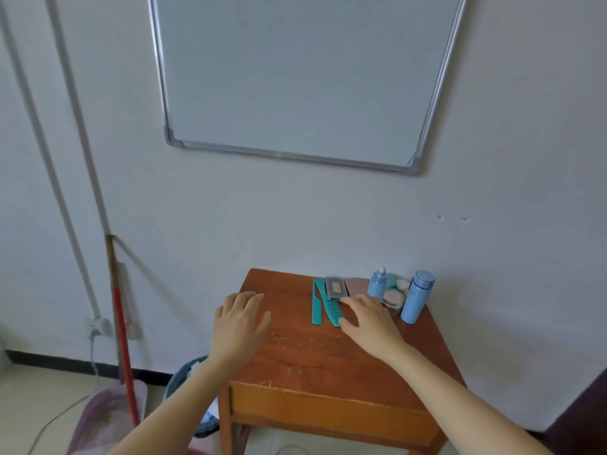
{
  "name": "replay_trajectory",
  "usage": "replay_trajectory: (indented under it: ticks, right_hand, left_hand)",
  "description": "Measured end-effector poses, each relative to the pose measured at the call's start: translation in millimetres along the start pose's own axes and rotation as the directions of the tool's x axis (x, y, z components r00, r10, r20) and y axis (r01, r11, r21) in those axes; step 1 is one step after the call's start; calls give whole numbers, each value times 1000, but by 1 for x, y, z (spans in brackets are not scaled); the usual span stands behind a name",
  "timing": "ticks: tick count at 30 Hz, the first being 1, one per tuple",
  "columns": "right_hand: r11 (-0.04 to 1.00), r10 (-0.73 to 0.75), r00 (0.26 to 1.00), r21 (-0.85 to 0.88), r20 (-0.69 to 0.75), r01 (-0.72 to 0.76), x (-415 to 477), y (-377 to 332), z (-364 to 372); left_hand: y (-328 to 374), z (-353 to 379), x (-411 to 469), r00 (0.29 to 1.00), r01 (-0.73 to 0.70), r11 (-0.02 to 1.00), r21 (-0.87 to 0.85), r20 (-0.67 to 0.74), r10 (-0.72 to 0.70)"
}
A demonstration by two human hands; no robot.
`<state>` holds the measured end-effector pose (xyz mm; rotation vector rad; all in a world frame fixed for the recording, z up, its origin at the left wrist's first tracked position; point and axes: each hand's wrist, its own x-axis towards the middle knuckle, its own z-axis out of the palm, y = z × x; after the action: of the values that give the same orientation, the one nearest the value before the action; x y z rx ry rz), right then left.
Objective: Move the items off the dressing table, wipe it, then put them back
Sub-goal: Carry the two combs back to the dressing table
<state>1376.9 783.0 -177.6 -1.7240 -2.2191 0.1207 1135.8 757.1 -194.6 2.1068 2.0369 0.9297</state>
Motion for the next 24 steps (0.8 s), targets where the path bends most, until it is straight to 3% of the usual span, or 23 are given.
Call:
replay_trajectory:
  ticks: [11, 18, 24]
  right_hand:
    - [950, 283, 933, 69, 220, -304, 19, 65, 95]
    - [938, 288, 928, 126, 236, -323, 87, 93, 146]
    - [959, 265, 944, 45, 196, -279, 118, 109, 173]
  left_hand:
    - [-6, 138, 40, 932, 46, 999, -2, 360, -43]
    - [10, 211, 104, 867, 80, 992, 97, 484, -117]
    - [22, 254, 123, 866, 152, 982, 108, 464, -185]
